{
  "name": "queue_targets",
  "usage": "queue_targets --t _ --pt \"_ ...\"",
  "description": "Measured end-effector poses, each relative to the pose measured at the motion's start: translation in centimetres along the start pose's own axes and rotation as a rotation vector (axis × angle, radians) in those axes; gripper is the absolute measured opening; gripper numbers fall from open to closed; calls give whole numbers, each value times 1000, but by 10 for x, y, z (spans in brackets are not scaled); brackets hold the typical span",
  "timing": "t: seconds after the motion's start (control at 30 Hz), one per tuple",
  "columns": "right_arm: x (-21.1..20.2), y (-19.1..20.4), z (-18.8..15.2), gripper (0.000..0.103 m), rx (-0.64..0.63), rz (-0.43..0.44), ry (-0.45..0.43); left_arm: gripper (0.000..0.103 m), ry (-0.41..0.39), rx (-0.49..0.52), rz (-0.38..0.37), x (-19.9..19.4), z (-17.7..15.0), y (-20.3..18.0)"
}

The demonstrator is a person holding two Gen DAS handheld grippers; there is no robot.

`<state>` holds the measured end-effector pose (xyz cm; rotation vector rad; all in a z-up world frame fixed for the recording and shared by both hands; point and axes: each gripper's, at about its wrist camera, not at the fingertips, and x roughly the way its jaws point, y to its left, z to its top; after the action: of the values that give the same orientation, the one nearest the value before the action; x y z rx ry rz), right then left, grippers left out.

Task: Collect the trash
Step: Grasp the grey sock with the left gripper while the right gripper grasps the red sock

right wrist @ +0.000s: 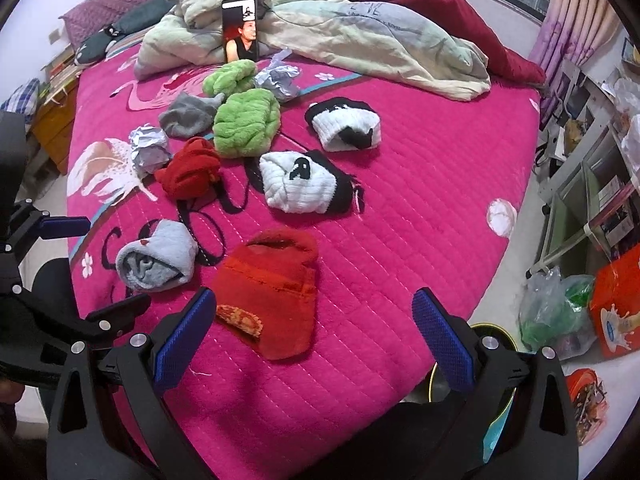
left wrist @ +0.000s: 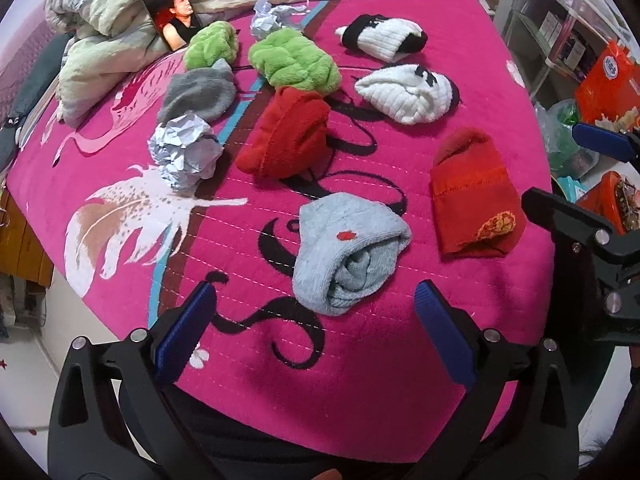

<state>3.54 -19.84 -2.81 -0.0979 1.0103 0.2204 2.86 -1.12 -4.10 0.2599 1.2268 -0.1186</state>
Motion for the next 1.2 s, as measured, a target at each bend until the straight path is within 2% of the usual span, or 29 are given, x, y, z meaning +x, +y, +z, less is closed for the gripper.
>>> queue_targets --t 0.6,0.77,0.83,0.93,0.97,1.0,1.07,1.2 --pt "15 -9 4 94 12 3 39 97 75 15 -54 43 13 5" --pt "22 -10 5 94 12 1 58 97 68 19 -93 52 21 0" --pt "24 -10 6 94 9 1 64 95 36 30 -120 53 24 0" --pt "25 -7 9 94 2 15 74 62 16 -7 -175 49 27 8" --pt "26 -5 9 94 -7 19 78 41 8 -6 -180 46 27 10" --pt "28 -2 10 94 -16 18 82 33 10 -8 -182 43 26 12" --pt "32 2 12 94 -31 23 96 29 29 -33 -201 42 26 20" --pt "38 12 17 94 -56 55 114 29 50 -50 -209 41 20 29"
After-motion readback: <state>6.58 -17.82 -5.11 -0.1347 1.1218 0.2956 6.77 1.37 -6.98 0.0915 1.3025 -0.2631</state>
